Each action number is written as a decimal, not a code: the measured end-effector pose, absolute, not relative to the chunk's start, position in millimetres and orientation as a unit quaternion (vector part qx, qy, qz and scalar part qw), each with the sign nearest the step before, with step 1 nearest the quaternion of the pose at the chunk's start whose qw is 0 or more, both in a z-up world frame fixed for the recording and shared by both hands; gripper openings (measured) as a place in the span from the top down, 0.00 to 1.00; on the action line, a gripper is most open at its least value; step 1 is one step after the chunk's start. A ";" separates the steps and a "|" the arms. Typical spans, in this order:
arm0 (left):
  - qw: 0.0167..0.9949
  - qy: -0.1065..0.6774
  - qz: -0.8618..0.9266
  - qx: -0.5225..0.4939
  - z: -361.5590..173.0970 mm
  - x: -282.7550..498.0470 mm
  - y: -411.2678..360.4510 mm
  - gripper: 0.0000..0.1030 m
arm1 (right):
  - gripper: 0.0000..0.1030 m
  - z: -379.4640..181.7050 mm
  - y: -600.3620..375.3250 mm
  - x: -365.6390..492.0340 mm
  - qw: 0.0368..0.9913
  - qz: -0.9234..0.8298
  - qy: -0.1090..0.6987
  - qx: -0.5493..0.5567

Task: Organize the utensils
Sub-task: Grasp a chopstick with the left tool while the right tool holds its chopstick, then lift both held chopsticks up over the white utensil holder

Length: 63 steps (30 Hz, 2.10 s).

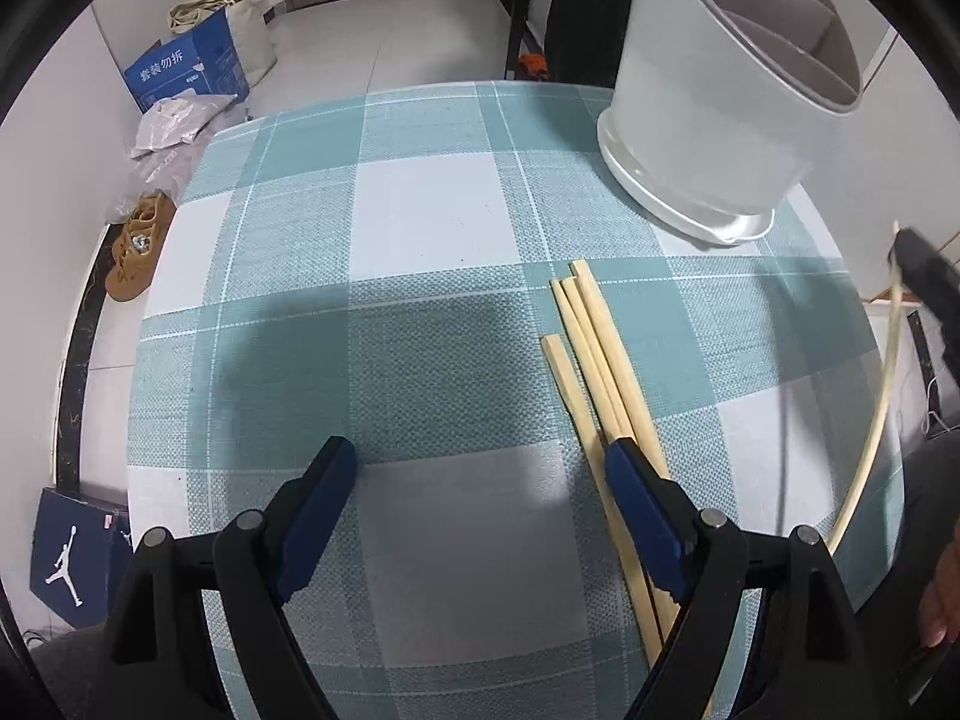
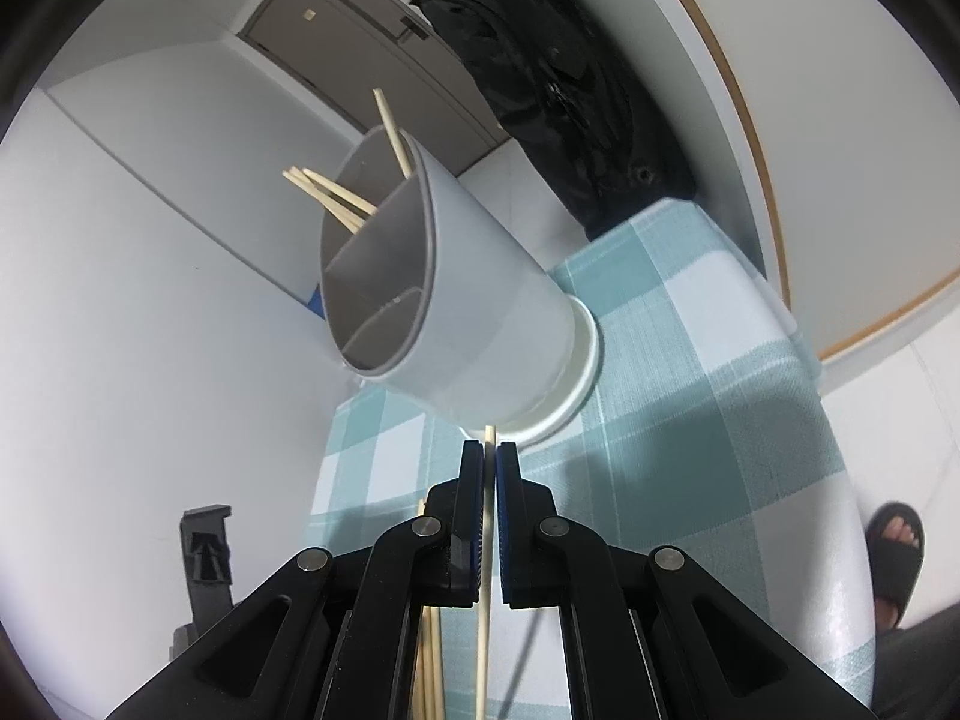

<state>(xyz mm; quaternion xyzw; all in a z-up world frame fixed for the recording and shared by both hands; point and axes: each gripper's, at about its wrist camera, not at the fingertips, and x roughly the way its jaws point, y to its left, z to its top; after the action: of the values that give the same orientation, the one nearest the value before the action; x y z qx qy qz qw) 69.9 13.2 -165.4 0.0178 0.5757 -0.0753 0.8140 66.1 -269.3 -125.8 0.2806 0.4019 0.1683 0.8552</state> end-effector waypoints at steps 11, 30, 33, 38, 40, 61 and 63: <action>0.766 0.642 -0.026 0.016 -171.3 86.5 8.6 0.20 | 0.97 -109.3 -275.6 66.0 0.869 0.183 0.370 0.273; 0.765 0.643 -0.024 0.004 -163.8 108.4 -4.4 0.96 | 0.97 -99.9 -276.8 64.0 0.879 0.188 0.361 0.250; 0.766 0.638 -0.055 -0.052 -164.1 109.2 0.9 0.98 | 0.97 -99.8 -275.6 63.3 0.881 0.187 0.362 0.242; 0.797 0.589 -0.077 -0.109 -146.1 105.2 18.3 0.98 | 0.97 -98.2 -270.0 58.2 0.886 0.190 0.359 0.225; 0.814 0.563 -0.085 -0.115 -133.8 99.7 21.9 0.98 | 0.97 -97.0 -266.4 55.7 0.890 0.190 0.356 0.214; 0.910 0.373 -0.171 -0.063 -57.6 42.0 22.6 0.98 | 0.97 -62.6 -201.2 9.0 0.929 0.239 0.272 0.081; 0.911 0.370 -0.173 -0.064 -56.4 39.8 23.1 0.98 | 0.97 -61.0 -198.0 6.8 0.929 0.239 0.271 0.077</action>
<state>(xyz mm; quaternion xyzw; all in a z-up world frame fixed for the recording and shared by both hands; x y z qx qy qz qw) 39.8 23.1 -56.4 -0.0635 0.3698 -0.1734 0.9106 6.8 -198.0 -61.0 0.0767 0.2714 0.2395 0.9290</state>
